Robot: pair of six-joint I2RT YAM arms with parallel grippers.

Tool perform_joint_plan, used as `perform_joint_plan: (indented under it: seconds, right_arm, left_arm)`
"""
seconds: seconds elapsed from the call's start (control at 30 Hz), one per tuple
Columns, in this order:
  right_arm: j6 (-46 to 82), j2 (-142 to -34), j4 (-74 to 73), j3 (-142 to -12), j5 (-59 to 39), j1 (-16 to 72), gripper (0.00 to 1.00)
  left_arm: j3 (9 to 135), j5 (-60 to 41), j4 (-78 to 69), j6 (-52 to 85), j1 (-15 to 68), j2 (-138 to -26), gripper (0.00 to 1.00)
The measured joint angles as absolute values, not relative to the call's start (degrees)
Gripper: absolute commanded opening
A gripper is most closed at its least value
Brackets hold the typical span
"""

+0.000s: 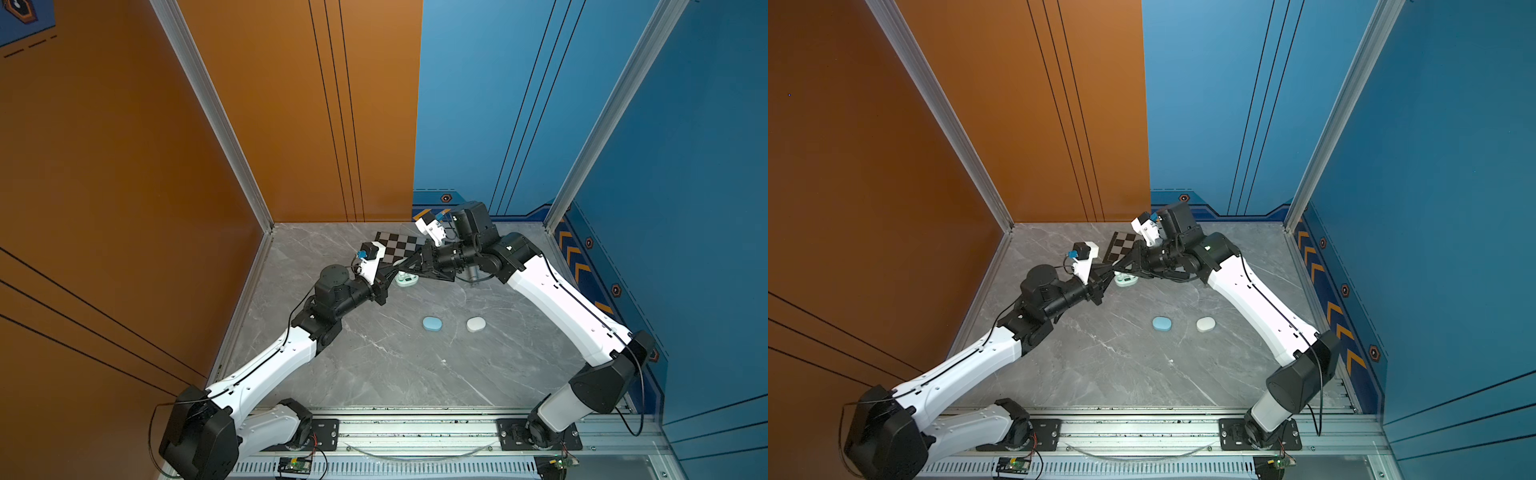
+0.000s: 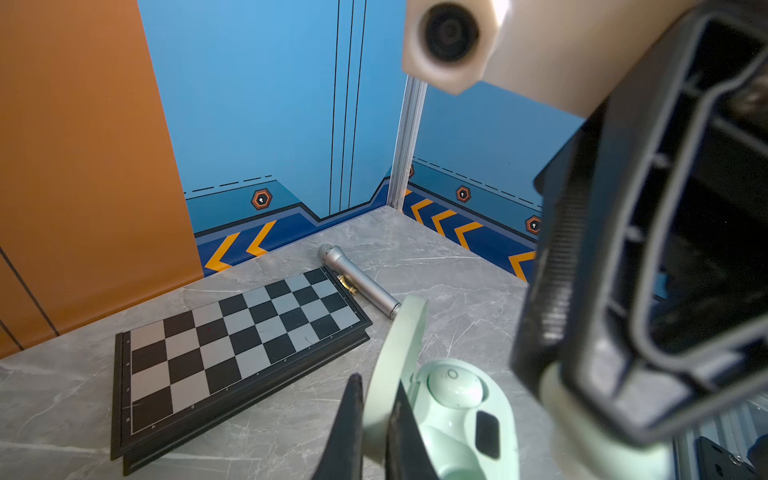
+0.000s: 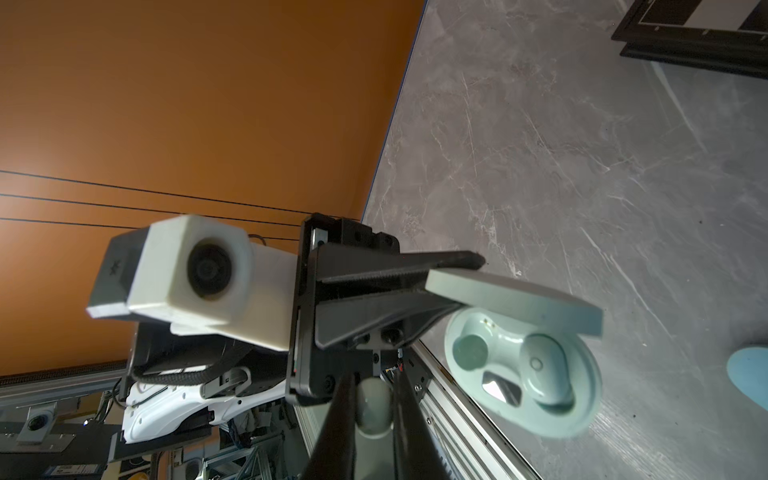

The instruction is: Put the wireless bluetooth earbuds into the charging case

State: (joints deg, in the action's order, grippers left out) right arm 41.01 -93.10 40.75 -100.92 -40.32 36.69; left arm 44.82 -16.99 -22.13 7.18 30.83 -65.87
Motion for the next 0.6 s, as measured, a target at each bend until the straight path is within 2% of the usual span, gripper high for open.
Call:
perform_joint_plan:
  seconds: [0.6]
  right_arm:
    - [40.93,-95.04,40.25,-101.03,-39.90,36.40,0.11]
  left_arm:
    - [45.45,-17.12,-22.48,7.16,30.83,-64.84,0.00]
